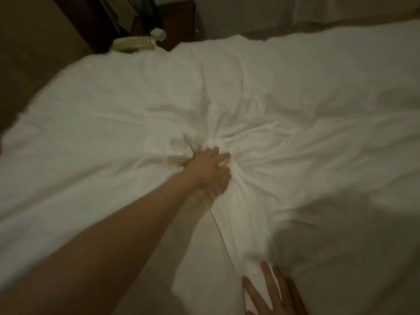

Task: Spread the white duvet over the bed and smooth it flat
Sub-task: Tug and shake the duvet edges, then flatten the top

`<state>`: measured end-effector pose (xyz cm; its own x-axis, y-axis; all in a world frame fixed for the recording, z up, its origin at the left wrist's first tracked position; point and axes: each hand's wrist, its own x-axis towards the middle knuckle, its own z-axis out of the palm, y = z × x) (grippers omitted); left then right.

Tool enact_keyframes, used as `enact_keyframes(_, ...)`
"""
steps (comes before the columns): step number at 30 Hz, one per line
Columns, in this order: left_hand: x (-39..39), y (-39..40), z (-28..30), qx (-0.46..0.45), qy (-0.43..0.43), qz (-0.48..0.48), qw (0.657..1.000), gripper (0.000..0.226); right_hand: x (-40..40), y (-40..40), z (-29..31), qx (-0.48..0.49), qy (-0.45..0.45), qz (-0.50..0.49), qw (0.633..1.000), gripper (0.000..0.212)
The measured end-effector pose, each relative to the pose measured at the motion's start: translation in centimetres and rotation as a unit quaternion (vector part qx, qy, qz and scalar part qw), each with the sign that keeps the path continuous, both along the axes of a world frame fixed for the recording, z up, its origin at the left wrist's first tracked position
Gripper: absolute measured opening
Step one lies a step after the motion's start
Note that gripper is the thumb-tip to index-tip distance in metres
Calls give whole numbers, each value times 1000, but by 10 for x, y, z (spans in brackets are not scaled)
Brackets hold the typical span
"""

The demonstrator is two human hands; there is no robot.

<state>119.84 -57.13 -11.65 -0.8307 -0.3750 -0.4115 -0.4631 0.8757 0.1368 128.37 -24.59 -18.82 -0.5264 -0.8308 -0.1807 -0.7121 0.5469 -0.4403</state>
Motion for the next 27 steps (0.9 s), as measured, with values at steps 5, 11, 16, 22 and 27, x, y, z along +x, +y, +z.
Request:
enact_keyframes(5, 99, 2, 52, -228, 157, 107, 955, 61, -20, -139, 92, -165, -15, -44, 985, 51)
enact_keyframes(11, 144, -49, -8, -83, 97, 188, 974, 61, 61, -173, 37, -81, -49, 72, 993, 56)
enact_keyframes(16, 164, -38, 80, 122, 169, 243, 947, 54, 56, -107, 27, -24, -14, 96, 995, 50)
enact_keyframes(22, 301, -69, 146, -263, 66, 230, 935, 59, 60, -181, 119, -191, -32, 107, 975, 56)
enact_keyframes(27, 363, -89, 83, -195, -73, 311, 927, 60, 155, -280, 118, -153, -18, 150, 977, 59)
